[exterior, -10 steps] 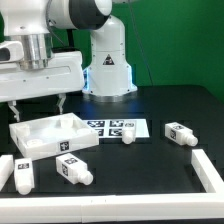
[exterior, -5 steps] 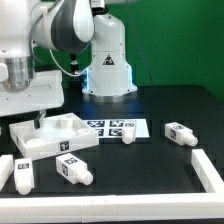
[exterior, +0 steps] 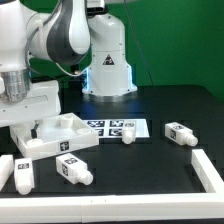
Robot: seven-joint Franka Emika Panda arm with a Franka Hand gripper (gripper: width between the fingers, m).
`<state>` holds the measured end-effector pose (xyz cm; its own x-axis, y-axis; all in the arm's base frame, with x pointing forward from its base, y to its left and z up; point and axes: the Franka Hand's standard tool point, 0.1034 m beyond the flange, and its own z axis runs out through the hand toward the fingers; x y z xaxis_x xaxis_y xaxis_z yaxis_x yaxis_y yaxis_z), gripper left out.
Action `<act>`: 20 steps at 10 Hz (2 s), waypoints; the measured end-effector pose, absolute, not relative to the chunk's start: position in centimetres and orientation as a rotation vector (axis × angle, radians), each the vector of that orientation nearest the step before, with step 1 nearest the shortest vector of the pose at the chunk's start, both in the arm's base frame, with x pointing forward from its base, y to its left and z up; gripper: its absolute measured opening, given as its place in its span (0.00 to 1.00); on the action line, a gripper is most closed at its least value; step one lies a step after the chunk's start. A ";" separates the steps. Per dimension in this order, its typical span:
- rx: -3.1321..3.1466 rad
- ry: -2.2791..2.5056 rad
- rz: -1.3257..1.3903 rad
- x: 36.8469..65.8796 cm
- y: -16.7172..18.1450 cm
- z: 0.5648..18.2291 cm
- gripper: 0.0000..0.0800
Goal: Assemble one leg
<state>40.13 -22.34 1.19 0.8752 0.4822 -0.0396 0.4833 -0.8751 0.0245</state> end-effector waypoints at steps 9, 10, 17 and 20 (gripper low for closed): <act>3.121 0.417 -0.039 41.4 -21.0 4.6 0.07; 3.159 0.271 -0.053 41.8 -19.7 5.6 0.07; 3.149 -0.151 -0.077 54.6 -4.5 6.4 0.07; 3.148 -0.146 -0.086 54.7 -4.4 6.2 0.07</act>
Offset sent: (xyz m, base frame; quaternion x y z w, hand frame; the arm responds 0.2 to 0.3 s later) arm 0.0000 0.0000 0.0000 0.0000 0.0000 0.0000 1.0000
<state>54.71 -4.44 6.16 0.9942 -0.0924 -0.0549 -0.0930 -0.9956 -0.0087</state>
